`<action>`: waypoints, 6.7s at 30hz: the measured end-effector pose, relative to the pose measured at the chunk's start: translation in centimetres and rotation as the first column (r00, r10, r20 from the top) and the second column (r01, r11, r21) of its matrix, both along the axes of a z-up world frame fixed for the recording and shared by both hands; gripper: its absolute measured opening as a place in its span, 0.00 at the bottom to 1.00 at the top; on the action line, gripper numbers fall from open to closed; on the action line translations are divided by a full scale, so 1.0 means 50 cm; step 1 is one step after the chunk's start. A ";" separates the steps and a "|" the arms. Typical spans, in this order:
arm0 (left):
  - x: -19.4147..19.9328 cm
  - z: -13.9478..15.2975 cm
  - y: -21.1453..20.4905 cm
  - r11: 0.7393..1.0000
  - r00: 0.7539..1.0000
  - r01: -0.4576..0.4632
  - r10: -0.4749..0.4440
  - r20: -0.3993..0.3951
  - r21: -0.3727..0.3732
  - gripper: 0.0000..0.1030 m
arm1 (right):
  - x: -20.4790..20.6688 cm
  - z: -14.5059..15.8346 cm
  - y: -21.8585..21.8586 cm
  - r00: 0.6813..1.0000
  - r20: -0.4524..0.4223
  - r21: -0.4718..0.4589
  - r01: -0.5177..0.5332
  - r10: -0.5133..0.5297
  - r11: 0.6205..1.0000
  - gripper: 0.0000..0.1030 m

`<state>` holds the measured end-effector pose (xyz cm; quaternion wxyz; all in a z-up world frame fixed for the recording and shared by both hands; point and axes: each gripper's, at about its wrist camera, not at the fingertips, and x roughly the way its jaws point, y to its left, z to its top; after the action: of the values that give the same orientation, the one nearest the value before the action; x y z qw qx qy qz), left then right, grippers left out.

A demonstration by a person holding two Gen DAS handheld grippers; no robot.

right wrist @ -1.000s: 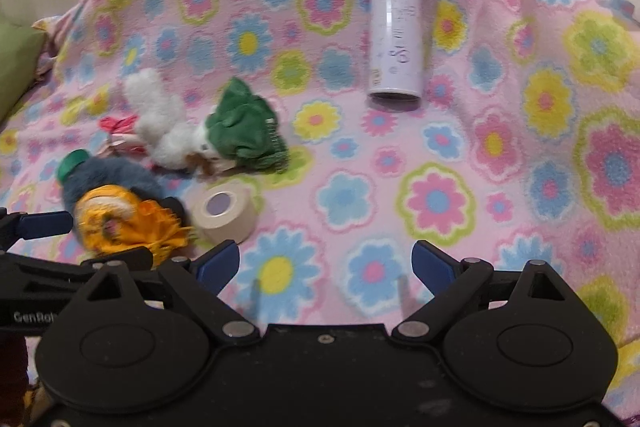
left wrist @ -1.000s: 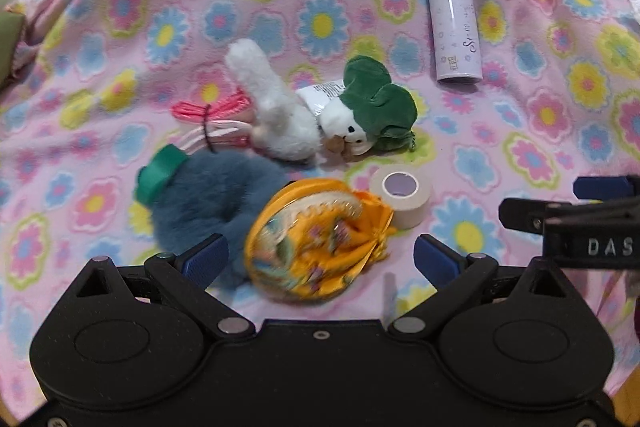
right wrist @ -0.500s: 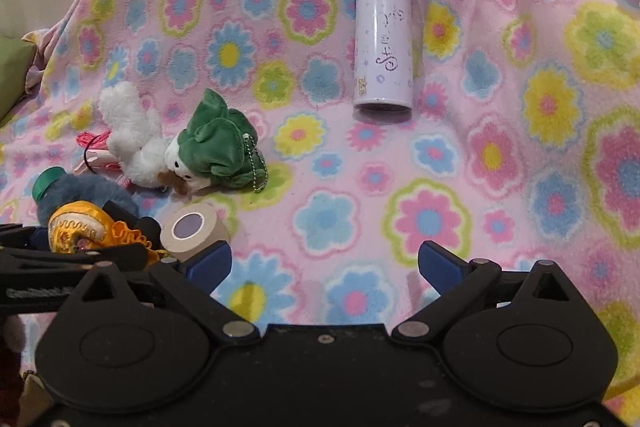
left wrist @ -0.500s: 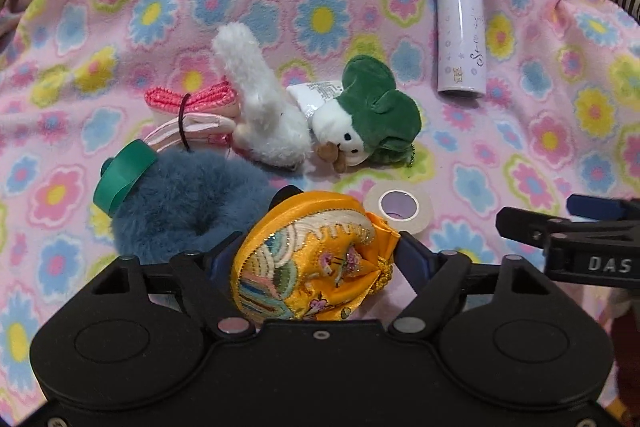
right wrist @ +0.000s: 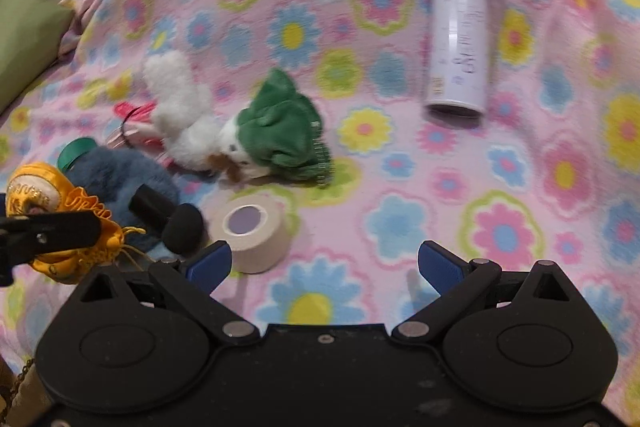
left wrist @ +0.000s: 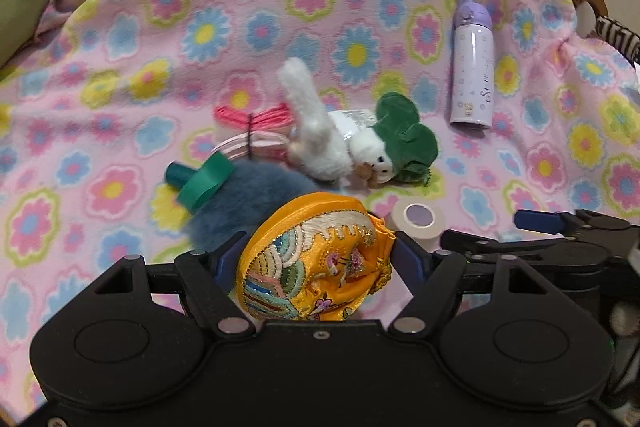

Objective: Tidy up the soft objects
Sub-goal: 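Grasp the green plush doll with the right gripper while the left gripper holds the pouch, then carry the pouch and plush doll over the woven basket with both grippers, then open both grippers to drop the pouch and plush doll into the basket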

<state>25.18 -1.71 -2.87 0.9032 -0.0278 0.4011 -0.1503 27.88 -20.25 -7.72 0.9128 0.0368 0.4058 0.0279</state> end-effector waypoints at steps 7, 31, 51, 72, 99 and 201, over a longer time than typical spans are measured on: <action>-0.010 -0.022 0.056 0.997 0.998 -0.056 0.058 -0.033 0.052 0.69 | 0.029 -0.025 0.044 0.995 0.002 -0.054 -0.102 0.102 0.993 0.96; 0.058 -0.103 0.113 0.992 0.991 -0.120 0.123 -0.044 0.047 0.78 | 0.068 -0.073 0.068 0.987 0.067 -0.046 -0.144 0.147 0.988 0.83; 0.029 -0.058 0.127 0.984 0.984 -0.178 0.178 -0.030 -0.013 0.69 | 0.019 -0.003 0.045 0.982 0.075 -0.070 -0.166 0.171 0.984 0.47; 0.043 -0.077 0.135 0.983 0.981 -0.180 0.177 -0.079 -0.037 0.69 | 0.164 -0.006 0.077 0.988 0.096 -0.109 -0.113 0.124 0.988 0.83; -0.057 0.061 0.099 0.985 0.986 -0.158 0.161 0.040 -0.064 0.69 | 0.001 0.165 -0.013 0.978 0.208 0.070 -0.031 0.015 0.997 0.56; -0.449 0.015 0.026 0.969 0.976 -0.216 0.218 -0.001 0.119 0.82 | -0.559 0.109 0.050 1.000 0.022 0.169 -0.006 0.002 0.986 0.67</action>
<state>2.74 -0.42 -2.11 0.9114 -0.0191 0.4101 -0.0265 -0.08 -17.74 -2.25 0.9108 0.1128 0.3920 0.0644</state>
